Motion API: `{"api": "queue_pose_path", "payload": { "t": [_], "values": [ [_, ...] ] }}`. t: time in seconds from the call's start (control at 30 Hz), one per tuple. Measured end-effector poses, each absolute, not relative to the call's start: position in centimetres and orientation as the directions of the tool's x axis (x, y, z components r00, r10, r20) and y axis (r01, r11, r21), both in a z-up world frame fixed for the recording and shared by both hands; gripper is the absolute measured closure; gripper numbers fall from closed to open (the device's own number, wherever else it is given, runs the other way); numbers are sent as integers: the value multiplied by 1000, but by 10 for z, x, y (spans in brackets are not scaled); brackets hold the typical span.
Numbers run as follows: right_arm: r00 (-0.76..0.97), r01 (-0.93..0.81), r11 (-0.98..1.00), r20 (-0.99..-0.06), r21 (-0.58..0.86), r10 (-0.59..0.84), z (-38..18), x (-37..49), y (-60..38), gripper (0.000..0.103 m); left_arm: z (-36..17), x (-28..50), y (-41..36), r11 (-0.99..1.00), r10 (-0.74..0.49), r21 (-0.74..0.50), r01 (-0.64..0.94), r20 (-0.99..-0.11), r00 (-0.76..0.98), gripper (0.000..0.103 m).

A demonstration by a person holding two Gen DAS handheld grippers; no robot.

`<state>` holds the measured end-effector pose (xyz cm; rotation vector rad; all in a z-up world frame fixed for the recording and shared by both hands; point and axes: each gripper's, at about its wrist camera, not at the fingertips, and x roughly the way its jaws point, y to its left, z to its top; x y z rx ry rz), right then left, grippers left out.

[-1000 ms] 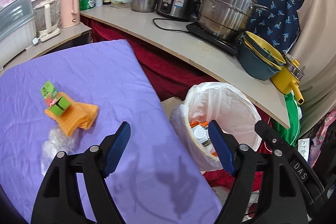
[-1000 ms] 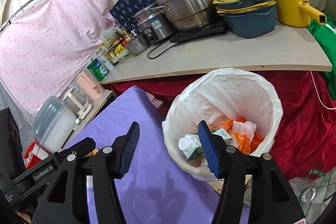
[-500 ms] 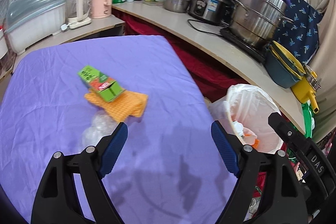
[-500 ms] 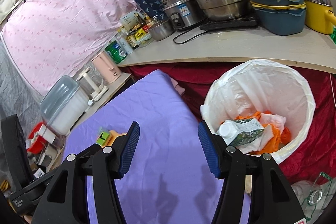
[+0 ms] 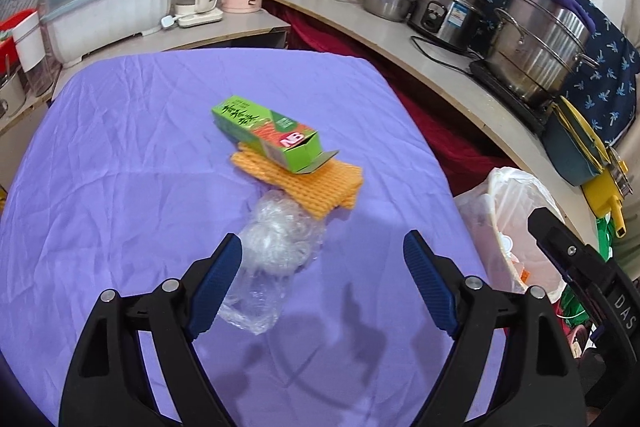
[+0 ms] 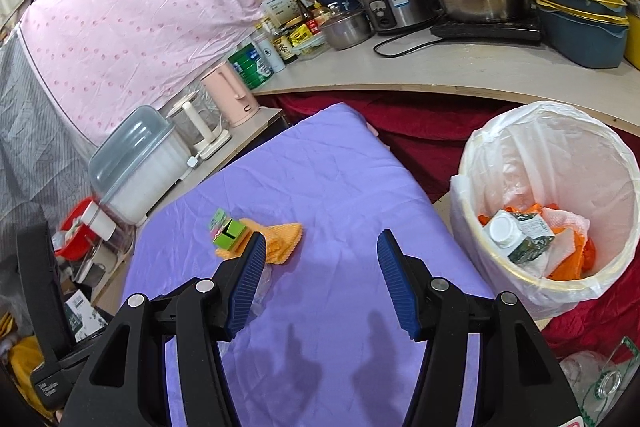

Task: Collect trash
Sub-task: 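Move both grippers back over the clear bag and green box, then grasp the clear plastic bag with the left gripper while the right gripper grasps the green NB box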

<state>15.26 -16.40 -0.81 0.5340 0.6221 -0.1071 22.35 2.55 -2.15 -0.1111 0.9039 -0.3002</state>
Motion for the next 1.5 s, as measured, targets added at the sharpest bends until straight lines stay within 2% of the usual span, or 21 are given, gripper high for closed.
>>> {"api": "queue_pose_path", "payload": {
  "t": [0.37, 0.6, 0.63, 0.7, 0.77, 0.8, 0.9, 1.13, 1.4, 1.5],
  "values": [
    [780, 212, 880, -616, 424, 109, -22, 188, -136, 47, -67, 250, 50, 964, -266, -221, 149, -816, 513, 18],
    [758, 164, 896, -634, 412, 152, -30, 225, -115, 47, -93, 269, 61, 955, -297, -269, 126, -838, 458, 19],
    [755, 156, 899, -636, 410, 160, -31, 231, -111, 46, -97, 273, 62, 951, -310, -281, 130, -840, 445, 20],
    [750, 141, 903, -639, 406, 170, -33, 242, -105, 46, -102, 275, 62, 943, -332, -301, 140, -841, 427, 30],
    [747, 128, 906, -640, 403, 179, -34, 251, -99, 46, -102, 277, 62, 937, -349, -309, 162, -837, 421, 47],
    [744, 118, 908, -642, 401, 186, -35, 256, -96, 46, -102, 278, 63, 929, -369, -325, 177, -834, 411, 60],
    [736, 87, 917, -646, 389, 204, -37, 272, -83, 42, -101, 279, 72, 911, -413, -369, 187, -827, 381, 66],
    [737, -6, 952, -642, 306, 211, -36, 306, -56, 32, -89, 277, 108, 921, -388, -365, 135, -832, 396, 68],
    [674, -92, 964, -697, 249, 244, -55, 328, -27, 31, -74, 297, 148, 960, -227, -279, -34, -842, 490, 68],
    [660, -98, 971, -716, 216, 226, -63, 329, -19, 31, -74, 309, 154, 954, -227, -295, -64, -842, 490, 68]
  ]
}}
